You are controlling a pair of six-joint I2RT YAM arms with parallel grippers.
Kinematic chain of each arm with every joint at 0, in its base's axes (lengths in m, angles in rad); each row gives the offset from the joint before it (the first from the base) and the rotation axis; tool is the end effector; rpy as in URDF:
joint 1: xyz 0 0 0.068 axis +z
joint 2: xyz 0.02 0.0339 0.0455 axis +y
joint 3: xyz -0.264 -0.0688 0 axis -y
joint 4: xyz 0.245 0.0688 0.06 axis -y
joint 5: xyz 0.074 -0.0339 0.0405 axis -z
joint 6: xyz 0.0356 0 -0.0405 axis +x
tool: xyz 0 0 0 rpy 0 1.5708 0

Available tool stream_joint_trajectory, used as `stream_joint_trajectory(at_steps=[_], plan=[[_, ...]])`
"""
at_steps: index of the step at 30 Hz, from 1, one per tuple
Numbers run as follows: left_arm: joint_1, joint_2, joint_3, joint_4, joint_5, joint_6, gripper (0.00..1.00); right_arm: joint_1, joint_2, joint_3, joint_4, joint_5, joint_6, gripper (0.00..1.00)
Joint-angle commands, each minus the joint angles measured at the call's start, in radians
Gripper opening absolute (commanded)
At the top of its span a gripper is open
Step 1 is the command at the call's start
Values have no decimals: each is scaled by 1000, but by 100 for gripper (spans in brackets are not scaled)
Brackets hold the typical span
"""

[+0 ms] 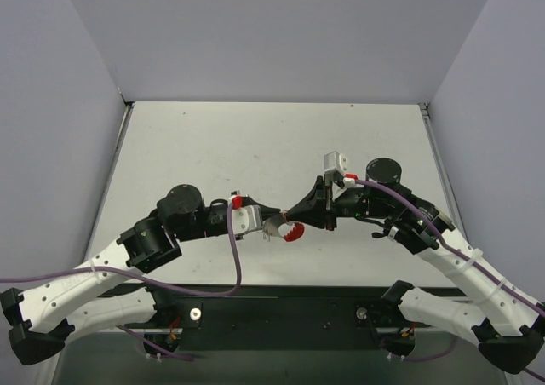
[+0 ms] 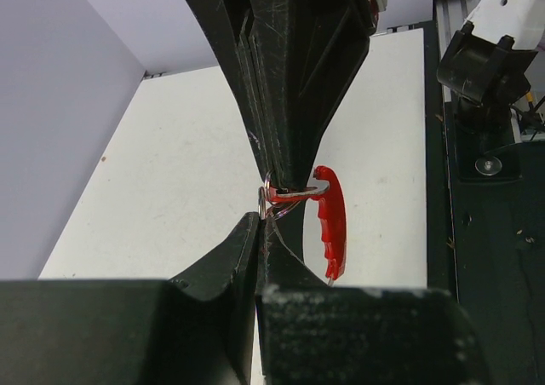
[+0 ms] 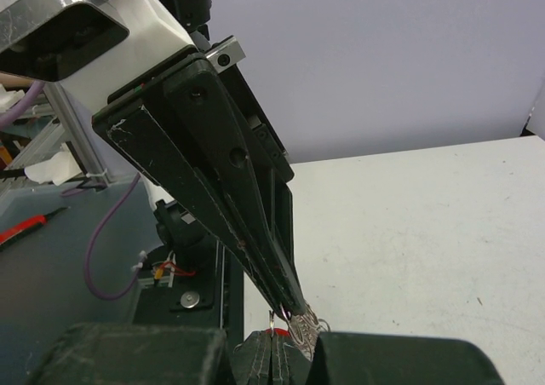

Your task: Put the keys on the keyring

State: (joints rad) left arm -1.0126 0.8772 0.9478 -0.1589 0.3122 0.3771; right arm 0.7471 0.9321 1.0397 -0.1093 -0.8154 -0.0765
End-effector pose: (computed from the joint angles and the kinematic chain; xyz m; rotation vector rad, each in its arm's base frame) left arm 0.0960 -0.1744 0.3841 1.2696 1.1428 -0.7363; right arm 0.1278 0.1537 0.4113 -1.2389 1.1586 1.1469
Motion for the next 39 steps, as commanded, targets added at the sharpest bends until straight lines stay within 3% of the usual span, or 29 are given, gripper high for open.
stream_joint_trajectory(at_steps=[1, 19, 39], plan=[[-4, -56, -10, 87, 65, 3, 0, 5, -3, 8, 59, 12, -8, 0], [-4, -58, -7, 38, 113, 2, 0, 5, 5, 17, 59, 12, -6, 0], [-4, -158, -73, 114, 157, -23, 0, -8, 27, 11, 65, 2, 1, 0]])
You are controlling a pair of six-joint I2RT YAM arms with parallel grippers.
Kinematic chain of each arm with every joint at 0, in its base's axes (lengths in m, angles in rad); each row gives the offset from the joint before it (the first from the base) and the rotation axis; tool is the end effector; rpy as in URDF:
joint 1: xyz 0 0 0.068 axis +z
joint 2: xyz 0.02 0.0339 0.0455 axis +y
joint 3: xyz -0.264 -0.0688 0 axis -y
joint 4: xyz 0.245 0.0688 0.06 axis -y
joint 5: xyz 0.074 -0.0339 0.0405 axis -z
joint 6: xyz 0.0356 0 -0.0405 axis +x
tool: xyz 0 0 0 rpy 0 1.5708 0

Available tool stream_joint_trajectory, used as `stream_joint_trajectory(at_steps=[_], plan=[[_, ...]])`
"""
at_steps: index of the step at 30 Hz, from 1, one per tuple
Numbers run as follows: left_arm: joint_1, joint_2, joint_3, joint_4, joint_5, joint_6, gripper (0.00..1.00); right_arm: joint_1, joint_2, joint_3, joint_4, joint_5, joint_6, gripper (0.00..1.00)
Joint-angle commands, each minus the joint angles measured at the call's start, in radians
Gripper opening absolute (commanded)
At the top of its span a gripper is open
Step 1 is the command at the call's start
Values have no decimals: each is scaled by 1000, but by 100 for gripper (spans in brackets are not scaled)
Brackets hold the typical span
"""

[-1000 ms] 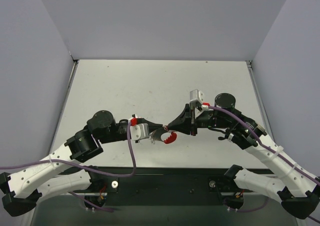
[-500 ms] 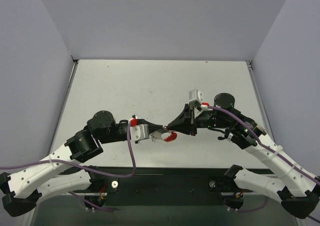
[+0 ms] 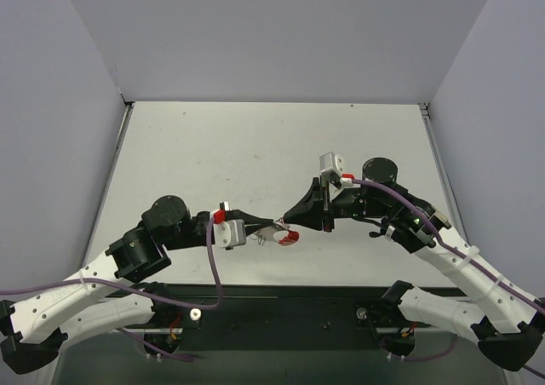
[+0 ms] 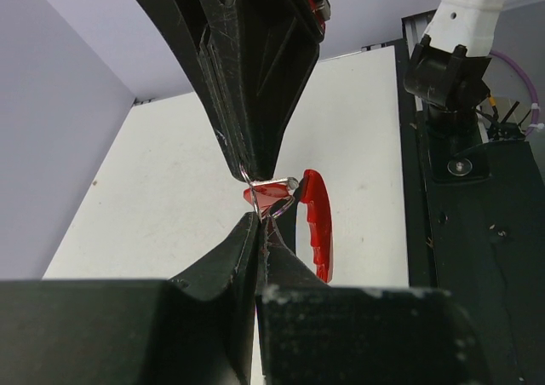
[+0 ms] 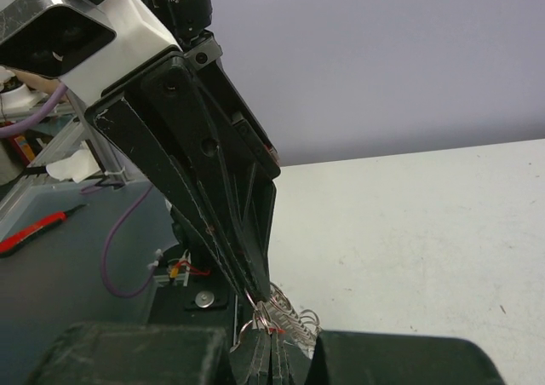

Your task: Put the keys on the keyring

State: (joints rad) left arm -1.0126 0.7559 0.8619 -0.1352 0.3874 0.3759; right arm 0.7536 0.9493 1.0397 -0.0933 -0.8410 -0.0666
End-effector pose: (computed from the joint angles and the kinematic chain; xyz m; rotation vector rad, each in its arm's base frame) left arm 0.0797 -0.1531 0.3771 1.2798 1.0526 -0.7981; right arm 0.1296 0.1580 0.4097 -1.2573 1.1510 1.1783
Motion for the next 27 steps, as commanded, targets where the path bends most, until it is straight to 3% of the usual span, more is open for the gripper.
stream_joint_trajectory(at_steps=[1, 27], plan=[[-6, -36, 11, 94, 82, -23, 0, -16, 8, 11, 52, 28, -7, 0], [-4, -93, -9, 206, 148, -61, 0, -22, 48, 13, 44, 26, 1, 0]])
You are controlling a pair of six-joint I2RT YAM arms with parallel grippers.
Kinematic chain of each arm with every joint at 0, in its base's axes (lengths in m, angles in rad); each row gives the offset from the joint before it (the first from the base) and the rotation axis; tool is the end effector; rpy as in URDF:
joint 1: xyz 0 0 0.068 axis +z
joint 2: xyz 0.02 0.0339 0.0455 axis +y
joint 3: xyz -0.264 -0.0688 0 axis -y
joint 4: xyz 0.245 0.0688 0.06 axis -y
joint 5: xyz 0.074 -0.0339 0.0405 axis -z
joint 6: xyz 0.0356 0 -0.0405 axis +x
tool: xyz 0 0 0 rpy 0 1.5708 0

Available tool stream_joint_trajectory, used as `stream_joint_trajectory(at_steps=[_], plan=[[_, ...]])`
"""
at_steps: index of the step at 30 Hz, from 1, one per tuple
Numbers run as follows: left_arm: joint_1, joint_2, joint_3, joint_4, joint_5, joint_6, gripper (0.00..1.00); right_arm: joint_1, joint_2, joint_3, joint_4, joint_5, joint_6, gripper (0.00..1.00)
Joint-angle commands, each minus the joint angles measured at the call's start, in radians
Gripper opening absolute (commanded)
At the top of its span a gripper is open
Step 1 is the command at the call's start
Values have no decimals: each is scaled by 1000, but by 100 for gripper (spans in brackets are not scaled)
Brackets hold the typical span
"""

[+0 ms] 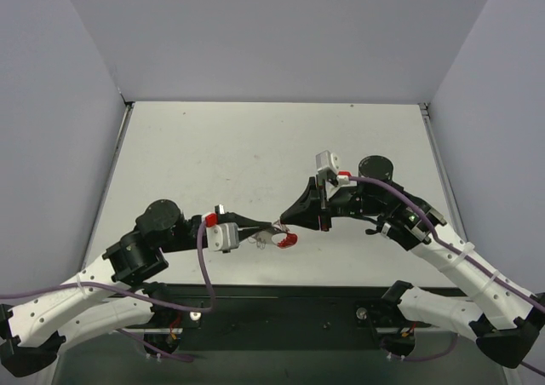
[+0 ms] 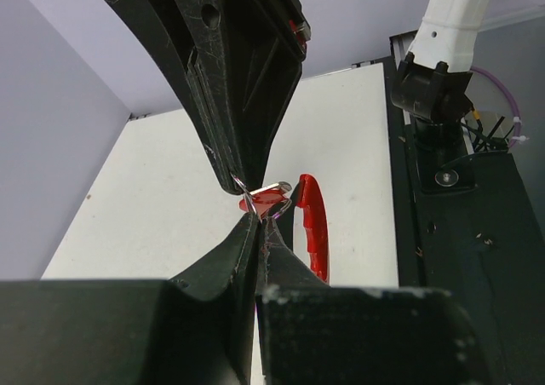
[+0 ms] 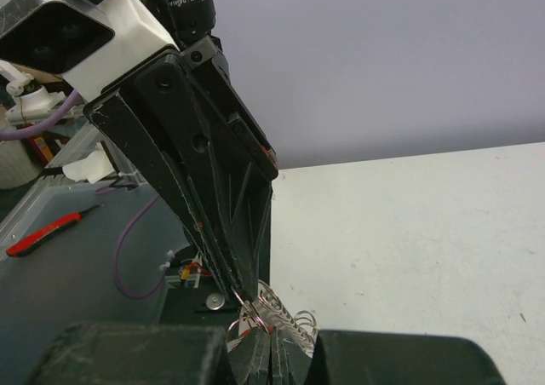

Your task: Put the keys on the keyring

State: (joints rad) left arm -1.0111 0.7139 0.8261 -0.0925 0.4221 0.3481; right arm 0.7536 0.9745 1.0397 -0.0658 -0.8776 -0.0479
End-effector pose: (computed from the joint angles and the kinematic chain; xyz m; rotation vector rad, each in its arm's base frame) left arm 0.0745 -0.1464 0.3755 1.2607 1.0113 -0.8440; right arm 0.1337 0.1630 0.4077 -1.2747 1.1442 1.2186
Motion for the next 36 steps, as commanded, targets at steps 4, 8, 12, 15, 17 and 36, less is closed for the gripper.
stream_joint_trajectory(at_steps=[4, 8, 12, 15, 17, 36], plan=[[-7, -47, 25, 183, 138, -46, 0, -22, 27, 19, 15, 57, -15, 0], [-6, -45, 18, 214, 138, -50, 0, -22, 29, 22, 15, 55, -13, 0], [-7, -44, 10, 249, 141, -54, 0, -22, 33, 22, 11, 52, -13, 0], [-6, -42, 8, 266, 145, -55, 0, -22, 36, 22, 9, 49, -15, 0], [-7, -44, 5, 275, 142, -55, 0, -22, 36, 22, 8, 49, -15, 0], [-6, -73, -12, 359, 156, -69, 0, -50, 52, 31, -3, -37, -15, 0]])
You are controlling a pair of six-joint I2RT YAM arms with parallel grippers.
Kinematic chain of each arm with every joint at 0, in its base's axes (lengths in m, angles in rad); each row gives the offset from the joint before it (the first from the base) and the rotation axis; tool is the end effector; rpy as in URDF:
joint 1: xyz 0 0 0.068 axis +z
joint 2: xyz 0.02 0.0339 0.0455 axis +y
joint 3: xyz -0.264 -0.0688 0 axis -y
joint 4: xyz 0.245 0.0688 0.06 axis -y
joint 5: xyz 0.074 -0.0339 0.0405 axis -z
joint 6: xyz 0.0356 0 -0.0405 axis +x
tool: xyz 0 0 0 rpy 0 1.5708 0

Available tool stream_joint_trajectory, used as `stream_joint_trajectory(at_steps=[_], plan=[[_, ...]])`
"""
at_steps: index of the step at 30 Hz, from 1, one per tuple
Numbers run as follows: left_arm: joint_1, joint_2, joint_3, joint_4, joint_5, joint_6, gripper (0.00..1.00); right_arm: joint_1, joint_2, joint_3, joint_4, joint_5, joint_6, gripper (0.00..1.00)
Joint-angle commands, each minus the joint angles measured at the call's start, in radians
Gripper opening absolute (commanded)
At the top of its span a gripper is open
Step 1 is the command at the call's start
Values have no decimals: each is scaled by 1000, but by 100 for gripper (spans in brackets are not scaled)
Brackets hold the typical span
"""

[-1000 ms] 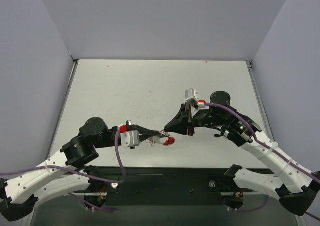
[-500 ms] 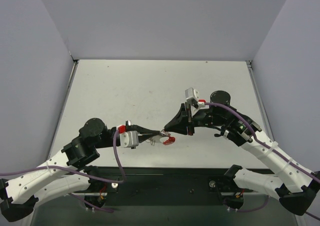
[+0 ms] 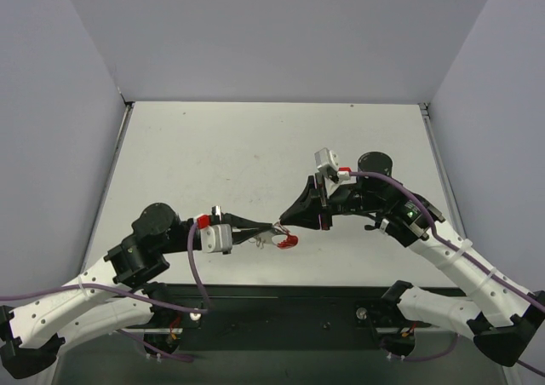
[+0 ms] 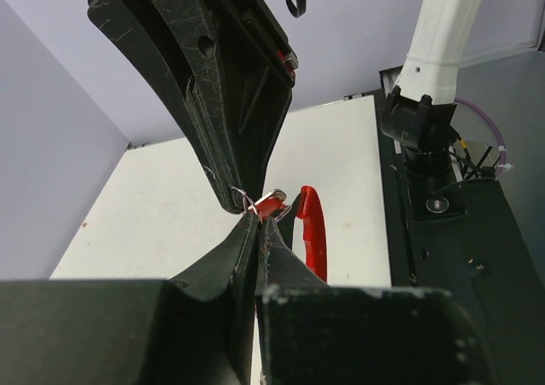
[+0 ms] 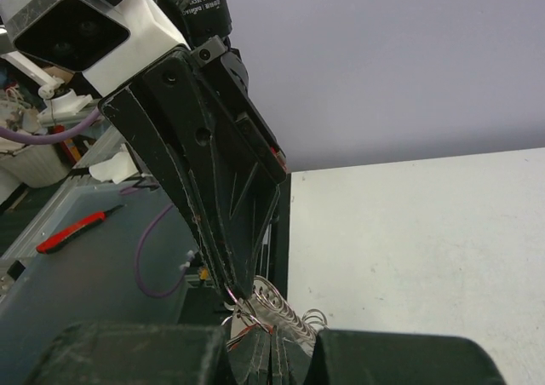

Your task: Put the keys on the keyring

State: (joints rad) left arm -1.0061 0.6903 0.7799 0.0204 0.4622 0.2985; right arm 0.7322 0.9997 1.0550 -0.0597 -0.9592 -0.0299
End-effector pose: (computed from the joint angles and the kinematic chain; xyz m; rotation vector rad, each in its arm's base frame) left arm 0.0724 -0.1439 0.3749 1.2147 0.9458 -0.9046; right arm 0.1390 0.1641 0.4086 -1.3105 1.1308 1.2771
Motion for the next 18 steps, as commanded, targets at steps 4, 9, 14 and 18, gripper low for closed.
stream_joint_trajectory(at_steps=[4, 9, 14, 18], plan=[[-11, -41, 32, 271, 118, -19, 0, -28, 33, 20, -14, 33, -34, 0], [-11, -34, 28, 299, 124, -24, 0, -28, 37, 22, -19, 14, -41, 0], [-11, -18, 32, 314, 136, -29, 0, -28, 42, 28, -31, -1, -48, 0], [-12, -12, 35, 305, 124, -24, 0, -28, 28, 27, -32, 4, -51, 0]])
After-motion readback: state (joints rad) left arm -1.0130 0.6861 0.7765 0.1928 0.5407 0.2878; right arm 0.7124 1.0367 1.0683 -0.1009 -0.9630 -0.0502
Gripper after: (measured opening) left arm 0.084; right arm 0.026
